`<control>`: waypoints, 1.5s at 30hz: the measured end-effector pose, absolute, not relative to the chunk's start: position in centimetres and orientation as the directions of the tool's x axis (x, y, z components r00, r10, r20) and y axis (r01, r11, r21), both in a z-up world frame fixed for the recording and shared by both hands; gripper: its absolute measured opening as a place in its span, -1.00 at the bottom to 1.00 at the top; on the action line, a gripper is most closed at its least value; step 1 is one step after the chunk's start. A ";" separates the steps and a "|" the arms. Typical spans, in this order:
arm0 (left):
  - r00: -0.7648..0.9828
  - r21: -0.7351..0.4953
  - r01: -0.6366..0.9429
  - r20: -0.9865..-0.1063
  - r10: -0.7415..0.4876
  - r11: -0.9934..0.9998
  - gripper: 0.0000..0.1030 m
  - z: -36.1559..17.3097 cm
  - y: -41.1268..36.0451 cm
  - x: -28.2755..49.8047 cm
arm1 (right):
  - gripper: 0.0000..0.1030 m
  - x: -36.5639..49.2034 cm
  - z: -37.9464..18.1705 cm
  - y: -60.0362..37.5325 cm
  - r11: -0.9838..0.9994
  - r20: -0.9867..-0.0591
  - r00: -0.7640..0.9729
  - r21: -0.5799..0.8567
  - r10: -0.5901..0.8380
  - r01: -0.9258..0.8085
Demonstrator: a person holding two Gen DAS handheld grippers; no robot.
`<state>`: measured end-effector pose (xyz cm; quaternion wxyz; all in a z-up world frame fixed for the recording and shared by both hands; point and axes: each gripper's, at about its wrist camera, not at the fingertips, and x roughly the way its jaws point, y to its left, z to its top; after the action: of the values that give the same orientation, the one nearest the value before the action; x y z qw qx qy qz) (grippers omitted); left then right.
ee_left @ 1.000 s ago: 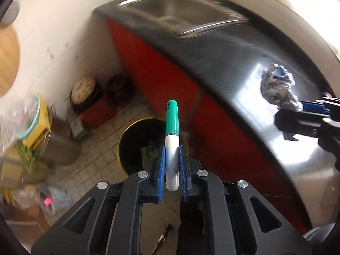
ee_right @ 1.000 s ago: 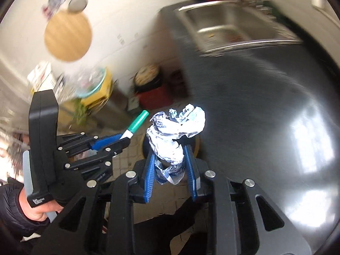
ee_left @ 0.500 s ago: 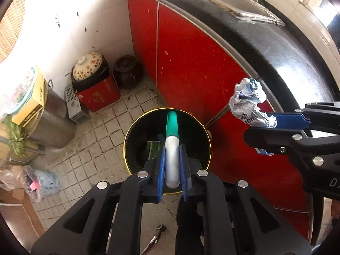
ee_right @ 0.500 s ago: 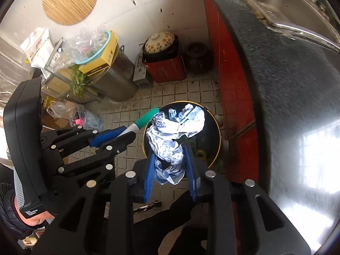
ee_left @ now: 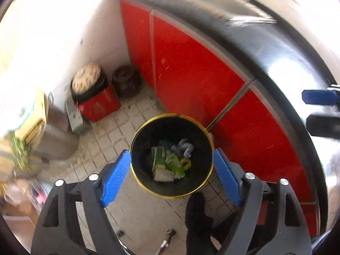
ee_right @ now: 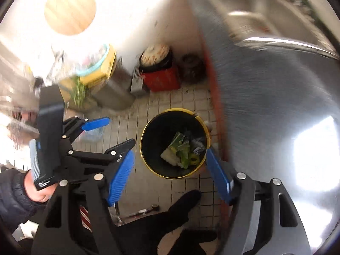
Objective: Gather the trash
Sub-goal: 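Move both open tools back over the counter items, then grasp the pink-blue snack bag with the left tool while the right tool grasps the green toy car shell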
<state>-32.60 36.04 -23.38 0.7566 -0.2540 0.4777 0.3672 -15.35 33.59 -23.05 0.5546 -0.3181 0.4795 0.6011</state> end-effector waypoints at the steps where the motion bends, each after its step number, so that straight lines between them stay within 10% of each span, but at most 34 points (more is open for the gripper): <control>1: 0.291 -0.029 -0.781 -0.901 0.322 0.624 0.58 -22.3 35.4 -31.8 | 0.37 -14.1 -21.5 32.0 0.109 -0.906 -0.162 0.220 0.391 -0.969; 11: 0.616 -0.099 -0.261 -0.783 0.087 0.960 0.66 -11.8 22.2 -14.2 | 0.47 -1.8 -10.0 11.1 0.569 -0.819 0.228 0.140 0.527 -0.810; 22: 0.642 -0.075 0.216 -0.741 -0.200 0.973 0.69 -7.0 4.0 0.9 | 0.47 2.5 -7.2 -15.0 0.898 -0.755 0.544 0.134 0.367 -0.419; 45: 0.591 0.093 0.305 -0.799 -0.112 0.948 0.69 -14.2 1.7 17.9 | 0.47 21.7 -16.5 -19.4 0.927 -0.821 0.482 0.139 0.304 -0.348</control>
<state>17.89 1.67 -14.17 0.8852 0.1105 0.4364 -0.1176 21.73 -19.41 -16.46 0.8606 -0.0230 0.4722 0.1895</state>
